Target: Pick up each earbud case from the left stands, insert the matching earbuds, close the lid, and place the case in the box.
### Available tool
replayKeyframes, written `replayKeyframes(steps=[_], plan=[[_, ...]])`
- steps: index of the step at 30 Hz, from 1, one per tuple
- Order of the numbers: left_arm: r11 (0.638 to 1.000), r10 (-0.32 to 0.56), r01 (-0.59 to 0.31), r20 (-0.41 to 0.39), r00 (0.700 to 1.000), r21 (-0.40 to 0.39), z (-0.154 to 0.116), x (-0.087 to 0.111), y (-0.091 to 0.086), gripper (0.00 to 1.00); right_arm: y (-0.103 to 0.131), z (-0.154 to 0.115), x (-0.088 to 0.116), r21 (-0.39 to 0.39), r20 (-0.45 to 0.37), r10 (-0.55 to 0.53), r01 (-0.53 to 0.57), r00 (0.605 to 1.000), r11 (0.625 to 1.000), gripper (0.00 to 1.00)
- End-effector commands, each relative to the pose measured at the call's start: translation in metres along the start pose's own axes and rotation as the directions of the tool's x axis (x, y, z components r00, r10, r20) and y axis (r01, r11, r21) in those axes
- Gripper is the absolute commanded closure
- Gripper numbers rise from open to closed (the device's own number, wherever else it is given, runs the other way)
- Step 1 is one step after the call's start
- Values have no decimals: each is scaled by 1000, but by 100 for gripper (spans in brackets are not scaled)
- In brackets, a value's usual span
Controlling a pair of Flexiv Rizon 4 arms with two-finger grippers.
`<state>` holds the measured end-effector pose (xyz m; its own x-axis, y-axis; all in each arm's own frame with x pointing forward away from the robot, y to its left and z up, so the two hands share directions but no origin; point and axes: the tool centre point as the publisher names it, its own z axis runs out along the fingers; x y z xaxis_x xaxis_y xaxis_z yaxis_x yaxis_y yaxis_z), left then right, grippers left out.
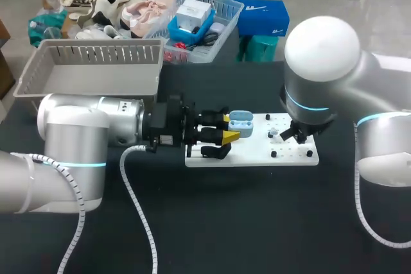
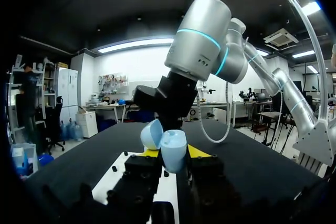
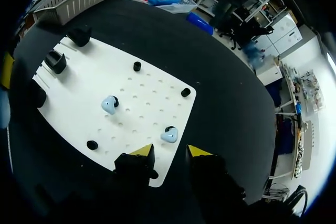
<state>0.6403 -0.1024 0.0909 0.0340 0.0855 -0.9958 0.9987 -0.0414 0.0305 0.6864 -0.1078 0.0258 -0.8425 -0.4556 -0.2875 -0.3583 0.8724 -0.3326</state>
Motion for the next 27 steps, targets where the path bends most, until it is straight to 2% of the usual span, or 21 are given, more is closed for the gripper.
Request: replayKeyframes(steps=[1, 14, 17, 19, 27], plan=[[1000, 1, -1, 1, 1000, 0, 0, 0, 0, 100, 1, 6, -4, 2, -2, 2, -2, 1000, 1000, 63], [1000, 1, -1, 1, 1000, 0, 0, 0, 0, 100, 0, 13, -11, 1, -7, 9, -9, 1000, 1000, 63], [1000, 1, -1, 1, 1000, 0, 0, 0, 0, 100, 0, 12, -12, 3, -6, 10, -10, 1000, 1000, 65], [1000, 1, -1, 1, 1000, 0, 0, 0, 0, 100, -1, 12, -13, 4, -7, 10, -10, 1000, 1000, 70], [1000, 1, -1, 1, 1000, 0, 0, 0, 0, 100, -1, 12, -14, 4, -12, 11, -11, 1000, 1000, 70]])
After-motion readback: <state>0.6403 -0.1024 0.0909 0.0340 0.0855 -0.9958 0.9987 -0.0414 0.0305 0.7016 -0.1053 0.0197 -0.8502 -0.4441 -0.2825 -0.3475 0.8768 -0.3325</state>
